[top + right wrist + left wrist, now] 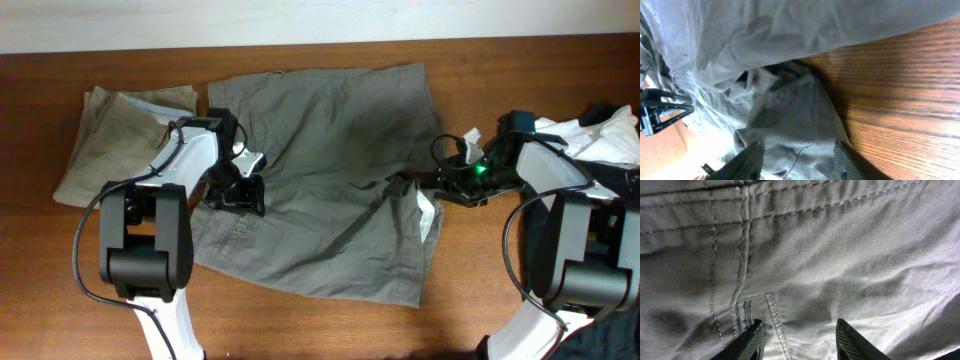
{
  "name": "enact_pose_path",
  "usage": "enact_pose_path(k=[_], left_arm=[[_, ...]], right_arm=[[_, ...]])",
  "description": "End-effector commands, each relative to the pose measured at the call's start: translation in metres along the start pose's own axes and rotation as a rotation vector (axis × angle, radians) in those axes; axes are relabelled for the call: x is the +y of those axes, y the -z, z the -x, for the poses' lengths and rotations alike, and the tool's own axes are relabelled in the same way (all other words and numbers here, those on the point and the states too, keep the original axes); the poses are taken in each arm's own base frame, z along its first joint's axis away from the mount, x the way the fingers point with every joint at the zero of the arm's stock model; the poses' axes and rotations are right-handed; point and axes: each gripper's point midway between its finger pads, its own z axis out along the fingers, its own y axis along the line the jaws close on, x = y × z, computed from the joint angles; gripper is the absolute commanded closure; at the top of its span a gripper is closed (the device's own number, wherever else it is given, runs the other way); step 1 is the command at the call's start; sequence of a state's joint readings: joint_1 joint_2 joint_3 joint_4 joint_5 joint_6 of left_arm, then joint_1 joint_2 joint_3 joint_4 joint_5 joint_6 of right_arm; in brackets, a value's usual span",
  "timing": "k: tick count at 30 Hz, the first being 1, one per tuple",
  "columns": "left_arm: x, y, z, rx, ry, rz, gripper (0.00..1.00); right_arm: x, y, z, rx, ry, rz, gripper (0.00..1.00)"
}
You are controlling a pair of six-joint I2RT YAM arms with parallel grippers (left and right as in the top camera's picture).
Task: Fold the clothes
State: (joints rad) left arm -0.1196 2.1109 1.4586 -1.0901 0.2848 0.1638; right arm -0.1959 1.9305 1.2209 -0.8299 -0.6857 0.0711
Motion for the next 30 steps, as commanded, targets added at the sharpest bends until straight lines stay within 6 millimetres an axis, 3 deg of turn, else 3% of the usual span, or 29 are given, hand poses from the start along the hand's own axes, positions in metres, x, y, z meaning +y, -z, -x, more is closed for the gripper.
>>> enact_pose_path(k=[1, 4, 5, 8, 9, 11, 14, 17, 24, 26, 27, 29, 30], left_arm=[[0.014, -0.026, -0.006, 0.047, -0.001, 0.037, 0.53], [0.014, -0.026, -0.006, 0.050, 0.000, 0.037, 0.53], [0.014, -0.026, -0.006, 0.051, 0.000, 0.037, 0.53], [0.014, -0.026, -0.006, 0.049, -0.001, 0.037, 0.52], [0.014, -0.026, -0.006, 0.050, 0.000, 0.037, 0.52], [0.014, -0.026, -0.007, 0.051, 0.000, 0.037, 0.52], [0.014, -0.026, -0.006, 0.051, 0.000, 0.037, 0.52], [0.014, -0.026, -0.006, 0.051, 0.000, 0.037, 0.52], [0.014, -0.026, -0.006, 0.051, -0.001, 0.037, 0.52], [0.014, -0.026, -0.006, 0.047, -0.001, 0.037, 0.52], [0.014, -0.026, -0.005, 0.045, -0.002, 0.038, 0.52], [0.014, -0.026, -0.005, 0.043, -0.003, 0.038, 0.48], [0.014, -0.026, -0.005, 0.044, -0.002, 0.038, 0.48]], right_arm=[[-0.017, -0.015, 0.003, -0.008, 0.086, -0.167, 0.47], [-0.005, -0.041, -0.012, 0.042, 0.273, -0.202, 0.44], [-0.009, -0.045, -0.018, 0.067, 0.301, -0.268, 0.44], [-0.049, -0.030, 0.002, -0.025, 0.233, -0.589, 0.71], [-0.057, -0.022, 0.011, -0.074, 0.200, -0.644, 0.73], [-0.052, -0.014, 0.016, -0.077, 0.196, -0.621, 0.71], [-0.020, 0.001, 0.010, -0.015, 0.269, -0.497, 0.57], [-0.022, 0.011, -0.005, 0.057, 0.277, -0.530, 0.45], [-0.028, -0.029, -0.034, 0.156, 0.375, -0.467, 0.46], [-0.034, -0.030, -0.024, 0.114, 0.371, -0.508, 0.62], [-0.037, -0.029, -0.014, 0.070, 0.358, -0.540, 0.79], [-0.054, -0.011, 0.017, -0.083, 0.274, -0.710, 0.96], [-0.057, -0.001, 0.027, -0.127, 0.248, -0.767, 0.96]])
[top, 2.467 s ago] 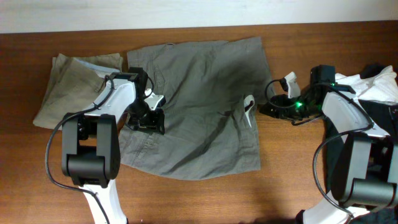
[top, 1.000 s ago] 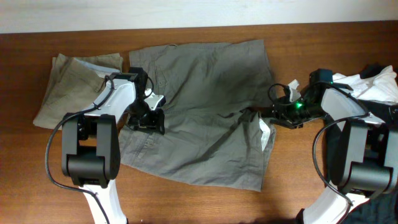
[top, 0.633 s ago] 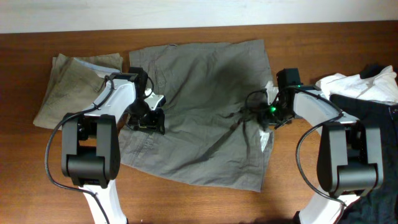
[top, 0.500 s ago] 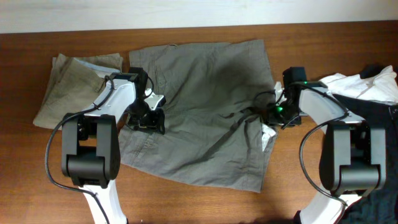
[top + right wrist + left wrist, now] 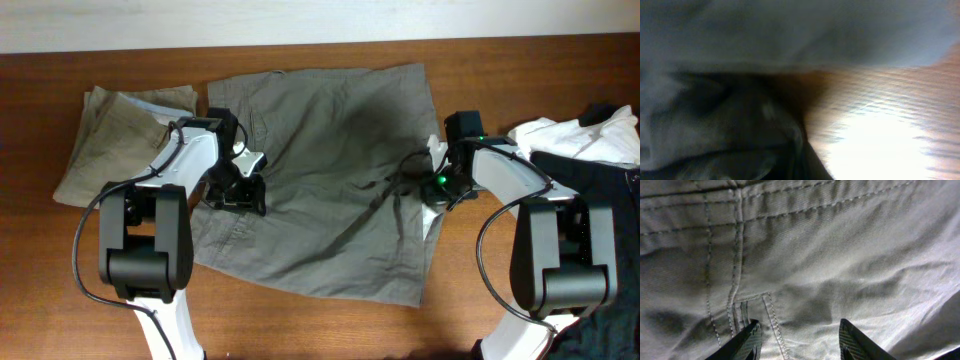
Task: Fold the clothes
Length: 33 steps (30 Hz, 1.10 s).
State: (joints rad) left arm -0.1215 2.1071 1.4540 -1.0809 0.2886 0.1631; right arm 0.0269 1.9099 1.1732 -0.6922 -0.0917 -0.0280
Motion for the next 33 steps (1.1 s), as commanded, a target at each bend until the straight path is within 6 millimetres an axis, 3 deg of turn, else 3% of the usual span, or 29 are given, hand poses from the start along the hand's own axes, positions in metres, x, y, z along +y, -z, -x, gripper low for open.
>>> enact_pose_path(k=[1, 4, 5, 6, 7, 10, 12, 14, 16, 18, 21, 22, 23, 24, 27, 31, 33], left_arm=[[0.015, -0.026, -0.006, 0.052, 0.001, 0.040, 0.47], [0.015, -0.026, -0.006, 0.051, 0.001, 0.040, 0.47], [0.015, -0.026, -0.006, 0.051, 0.001, 0.041, 0.46], [0.015, -0.026, -0.006, 0.051, 0.001, 0.041, 0.46], [0.015, -0.026, -0.006, 0.051, 0.001, 0.041, 0.46], [0.015, -0.026, -0.005, 0.048, 0.000, 0.041, 0.46], [0.016, -0.026, -0.004, 0.042, -0.002, 0.042, 0.46], [0.016, -0.026, -0.002, 0.037, -0.003, 0.043, 0.45], [0.016, -0.026, -0.002, 0.037, -0.003, 0.043, 0.45], [0.016, -0.026, -0.002, 0.037, -0.003, 0.043, 0.45], [0.016, -0.026, -0.003, 0.038, -0.003, 0.043, 0.45], [0.016, -0.026, -0.003, 0.038, -0.003, 0.043, 0.45], [0.016, -0.026, -0.003, 0.041, -0.002, 0.042, 0.45], [0.016, -0.026, -0.004, 0.045, -0.001, 0.042, 0.45], [0.015, -0.026, -0.005, 0.047, 0.000, 0.041, 0.45], [0.016, -0.026, -0.004, 0.044, -0.001, 0.042, 0.44], [0.016, -0.026, -0.004, 0.044, -0.001, 0.042, 0.44]], right_arm=[[-0.039, 0.012, 0.013, -0.040, -0.118, -0.237, 0.96], [-0.040, 0.039, 0.023, -0.056, -0.169, -0.251, 0.96], [-0.039, 0.050, 0.022, -0.049, -0.171, -0.241, 0.75], [-0.038, 0.055, 0.020, -0.036, -0.172, -0.241, 0.65], [-0.037, 0.060, 0.014, -0.009, -0.177, -0.230, 0.62], [-0.026, 0.064, 0.000, 0.063, -0.240, -0.104, 0.68], [0.004, 0.063, 0.004, 0.057, -0.107, 0.093, 0.67], [0.024, 0.062, 0.001, 0.064, -0.080, 0.198, 0.63], [0.049, 0.057, 0.002, 0.059, -0.167, 0.341, 0.64], [0.053, 0.048, 0.003, 0.059, -0.288, 0.375, 0.60], [0.052, 0.025, -0.001, 0.066, -0.397, 0.380, 0.64], [0.055, 0.022, -0.002, 0.071, -0.397, 0.401, 0.85], [0.055, 0.023, -0.004, 0.075, -0.387, 0.404, 0.96], [0.049, 0.032, -0.006, 0.075, -0.376, 0.395, 0.96], [-0.014, 0.067, -0.029, 0.121, -0.507, 0.196, 0.96], [-0.064, 0.082, -0.065, 0.193, -0.660, 0.084, 0.95], [-0.073, 0.085, -0.078, 0.233, -0.710, 0.082, 0.53]])
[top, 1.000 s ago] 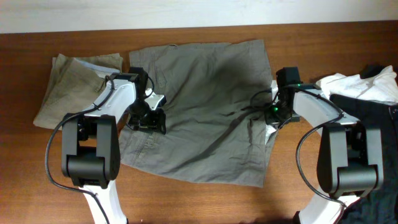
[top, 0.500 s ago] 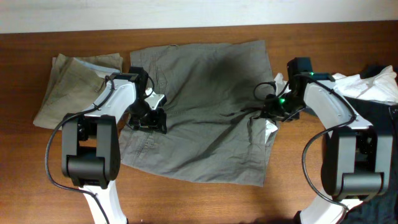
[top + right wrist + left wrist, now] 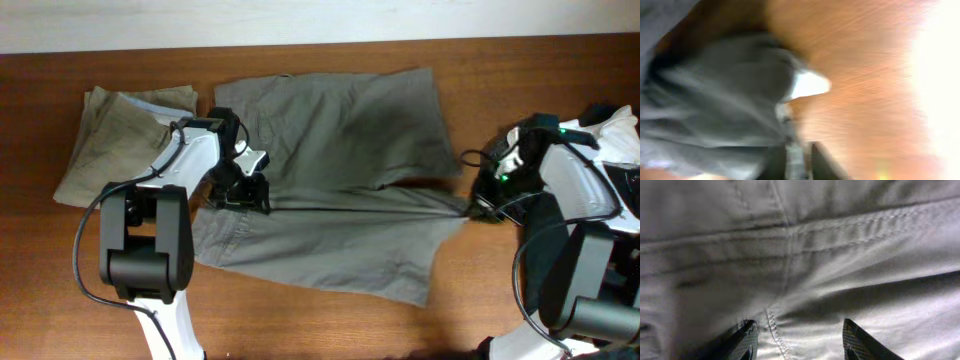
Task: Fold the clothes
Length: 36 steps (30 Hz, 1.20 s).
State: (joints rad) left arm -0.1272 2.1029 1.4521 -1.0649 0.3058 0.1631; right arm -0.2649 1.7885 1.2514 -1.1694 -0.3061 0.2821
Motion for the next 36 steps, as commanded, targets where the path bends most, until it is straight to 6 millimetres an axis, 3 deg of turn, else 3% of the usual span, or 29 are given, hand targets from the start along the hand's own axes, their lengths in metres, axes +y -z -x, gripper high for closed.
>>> enact_pose_path(k=[1, 5, 9, 14, 17, 19, 20, 21, 24, 26, 29, 30, 31, 32, 34, 36], left_arm=[[0.020, -0.026, -0.009, 0.062, 0.009, 0.055, 0.44], [0.020, -0.026, -0.009, 0.062, 0.009, 0.055, 0.44], [0.017, -0.015, -0.008, 0.078, 0.014, 0.052, 0.44], [0.013, 0.009, 0.012, 0.029, 0.000, 0.061, 0.44], [0.012, 0.016, 0.021, -0.002, -0.009, 0.066, 0.42], [0.012, 0.019, 0.024, -0.011, -0.011, 0.068, 0.40], [0.012, 0.019, 0.024, -0.011, -0.012, 0.068, 0.40], [0.012, 0.019, 0.024, -0.011, -0.012, 0.068, 0.41], [0.012, 0.019, 0.024, -0.010, -0.012, 0.068, 0.41], [0.012, 0.019, 0.026, -0.017, -0.013, 0.069, 0.41], [0.010, 0.031, 0.036, -0.050, -0.022, 0.074, 0.40], [0.009, 0.038, 0.044, -0.074, -0.029, 0.078, 0.41], [0.008, 0.046, 0.052, -0.103, -0.037, 0.083, 0.41], [0.006, 0.055, 0.061, -0.137, -0.047, 0.089, 0.41], [0.004, 0.065, 0.079, -0.211, -0.068, 0.090, 0.41], [-0.006, 0.068, 0.094, -0.276, -0.095, 0.035, 0.41]], right_arm=[[-0.035, 0.016, 0.005, -0.028, -0.082, -0.070, 0.52], [-0.003, 0.020, -0.025, 0.100, 0.120, 0.150, 0.51], [0.018, -0.013, -0.085, 0.299, 0.238, 0.096, 0.50], [0.014, -0.070, -0.143, 0.432, 0.241, 0.009, 0.53], [0.005, -0.091, -0.174, 0.500, 0.232, -0.011, 0.56], [-0.005, -0.102, -0.188, 0.522, 0.185, -0.053, 0.68], [-0.011, -0.104, -0.192, 0.529, 0.152, -0.076, 0.87], [-0.013, -0.104, -0.195, 0.532, 0.128, -0.088, 0.93], [-0.040, -0.091, -0.188, 0.440, 0.065, -0.269, 0.96], [-0.034, -0.079, -0.179, 0.333, 0.069, -0.248, 0.94], [0.017, -0.036, -0.139, -0.010, 0.204, -0.032, 0.81], [0.037, -0.014, -0.125, -0.131, 0.250, 0.044, 0.78], [0.065, 0.021, -0.108, -0.298, 0.308, 0.143, 0.75], [0.076, 0.042, -0.094, -0.408, 0.286, 0.180, 0.73], [0.092, 0.059, -0.077, -0.504, 0.280, 0.232, 0.71], [0.099, 0.046, -0.053, -0.508, 0.266, 0.222, 0.65]])
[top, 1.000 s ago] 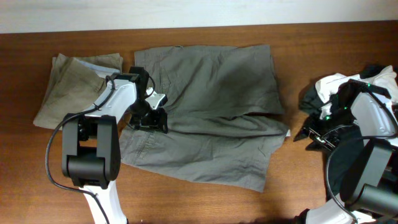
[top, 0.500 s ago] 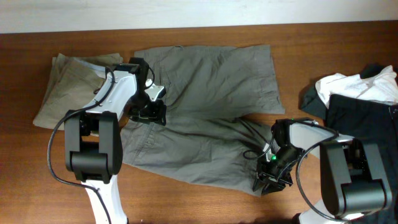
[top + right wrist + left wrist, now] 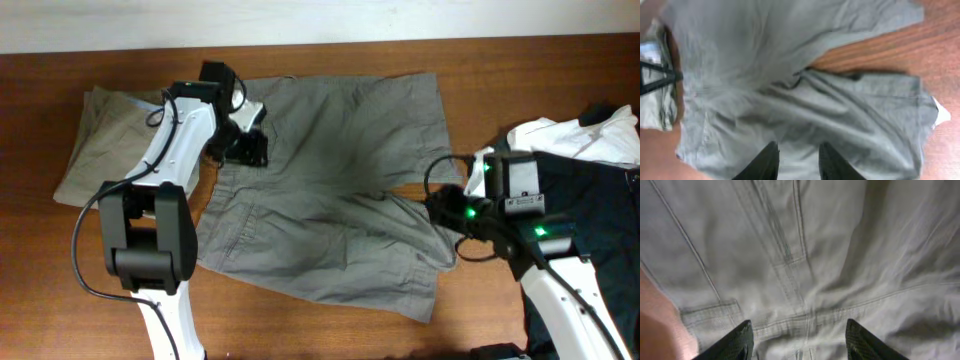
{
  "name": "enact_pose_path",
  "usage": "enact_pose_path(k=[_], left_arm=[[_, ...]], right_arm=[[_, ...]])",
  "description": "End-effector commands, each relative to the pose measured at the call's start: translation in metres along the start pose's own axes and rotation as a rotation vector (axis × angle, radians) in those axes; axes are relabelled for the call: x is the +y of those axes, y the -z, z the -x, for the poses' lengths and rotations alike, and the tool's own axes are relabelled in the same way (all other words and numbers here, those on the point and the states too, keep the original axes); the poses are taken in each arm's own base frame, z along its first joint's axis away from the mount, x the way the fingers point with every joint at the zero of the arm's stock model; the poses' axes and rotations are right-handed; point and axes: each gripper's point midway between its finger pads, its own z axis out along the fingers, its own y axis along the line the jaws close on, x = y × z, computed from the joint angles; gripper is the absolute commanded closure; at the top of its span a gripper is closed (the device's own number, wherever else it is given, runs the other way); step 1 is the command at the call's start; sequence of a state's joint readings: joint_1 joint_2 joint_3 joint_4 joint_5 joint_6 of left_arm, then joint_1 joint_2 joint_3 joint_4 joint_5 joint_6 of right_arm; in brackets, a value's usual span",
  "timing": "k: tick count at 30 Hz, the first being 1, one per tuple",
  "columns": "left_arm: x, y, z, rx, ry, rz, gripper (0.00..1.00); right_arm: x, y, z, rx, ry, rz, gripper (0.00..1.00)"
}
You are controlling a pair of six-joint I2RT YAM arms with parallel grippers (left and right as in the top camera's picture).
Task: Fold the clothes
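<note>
Grey-green shorts (image 3: 330,190) lie spread on the table, waistband to the left, legs to the right. My left gripper (image 3: 245,142) is open over the upper part of the waistband; its fingers (image 3: 742,340) stand wide apart over the waistband seams (image 3: 790,265), and whether they touch the cloth cannot be told. My right gripper (image 3: 440,205) hovers open above the lower leg, near the crotch notch. Its fingers (image 3: 765,160) have only the shorts (image 3: 790,85) below them and nothing between.
A folded tan garment (image 3: 105,140) lies at the left of the table. A pile of white and black clothes (image 3: 585,140) sits at the right edge. Bare wooden table (image 3: 330,320) shows in front of the shorts.
My right gripper has let go of the shorts and now stands open above the lower leg, further left. The taut cloth has slackened. My left gripper moved from mid-waistband to its upper part.
My left gripper sat open on the middle of the waistband while the right one was at the crumpled right edge. The right gripper then stood further in by the crotch, then further right with the cloth drawn taut. Now the shorts lie flatter and both grippers are open.
</note>
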State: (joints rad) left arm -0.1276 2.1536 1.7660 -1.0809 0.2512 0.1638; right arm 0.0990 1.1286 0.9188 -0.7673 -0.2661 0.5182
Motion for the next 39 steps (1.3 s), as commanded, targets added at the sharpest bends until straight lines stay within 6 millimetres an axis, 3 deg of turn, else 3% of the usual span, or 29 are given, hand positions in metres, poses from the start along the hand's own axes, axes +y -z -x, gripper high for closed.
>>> enact_pose_path(k=[1, 3, 5, 6, 8, 11, 14, 16, 18, 20, 24, 26, 28, 31, 32, 33, 36, 39], left_arm=[[-0.006, 0.001, 0.018, -0.067, -0.022, -0.056, 0.41], [-0.005, 0.001, 0.026, -0.098, -0.039, -0.050, 0.50], [-0.004, 0.002, 0.034, -0.132, -0.048, -0.044, 0.63], [-0.004, 0.003, 0.038, -0.148, -0.055, -0.042, 0.64], [-0.005, 0.003, 0.042, -0.162, -0.062, -0.040, 0.63], [-0.021, 0.000, 0.045, -0.167, -0.097, -0.044, 0.61], [-0.031, -0.003, 0.045, -0.158, -0.118, -0.050, 0.60], [-0.033, -0.004, 0.043, -0.150, -0.121, -0.049, 0.57], [-0.034, -0.004, 0.040, -0.139, -0.118, -0.051, 0.56], [-0.034, -0.005, 0.036, -0.121, -0.113, -0.054, 0.55], [-0.034, -0.006, 0.025, -0.076, -0.100, -0.057, 0.44], [-0.030, -0.007, 0.018, -0.046, -0.091, -0.034, 0.44], [-0.016, -0.007, 0.005, 0.011, -0.080, 0.047, 0.44], [-0.011, -0.006, 0.003, 0.020, -0.077, 0.072, 0.43], [-0.011, -0.006, 0.004, 0.015, -0.077, 0.073, 0.43], [-0.011, -0.006, 0.005, 0.012, -0.078, 0.073, 0.43], [-0.011, -0.006, 0.006, 0.010, -0.079, 0.074, 0.43], [-0.011, -0.006, 0.006, 0.010, -0.079, 0.074, 0.43]], right_arm=[[-0.020, -0.035, 0.016, 0.012, -0.061, -0.069, 0.64], [-0.033, -0.066, 0.038, 0.024, -0.116, -0.050, 0.72], [-0.040, -0.100, 0.079, 0.070, -0.135, 0.009, 0.79], [-0.041, -0.113, 0.099, 0.098, -0.120, 0.022, 0.78], [-0.042, -0.132, 0.120, 0.131, -0.109, 0.012, 0.77], [-0.047, -0.187, 0.171, 0.118, -0.092, 0.001, 0.81], [-0.060, -0.224, 0.184, 0.109, -0.138, -0.011, 0.84], [-0.080, -0.249, 0.183, 0.087, -0.234, -0.066, 0.87], [-0.093, -0.263, 0.184, 0.061, -0.293, -0.100, 0.89], [-0.107, -0.271, 0.194, -0.008, -0.369, -0.151, 0.90], [-0.116, -0.259, 0.231, -0.116, -0.402, -0.122, 0.90], [-0.095, -0.241, 0.250, -0.083, -0.283, 0.018, 0.89], [-0.069, -0.199, 0.267, -0.039, -0.142, 0.129, 0.81], [-0.058, -0.153, 0.262, 0.031, -0.104, 0.081, 0.81], [-0.056, -0.149, 0.247, 0.093, -0.128, 0.062, 0.91], [-0.057, -0.150, 0.228, 0.162, -0.153, 0.029, 0.96], [-0.073, -0.172, 0.139, 0.418, -0.162, -0.225, 0.96], [-0.090, -0.205, 0.103, 0.426, -0.192, -0.368, 0.96]])
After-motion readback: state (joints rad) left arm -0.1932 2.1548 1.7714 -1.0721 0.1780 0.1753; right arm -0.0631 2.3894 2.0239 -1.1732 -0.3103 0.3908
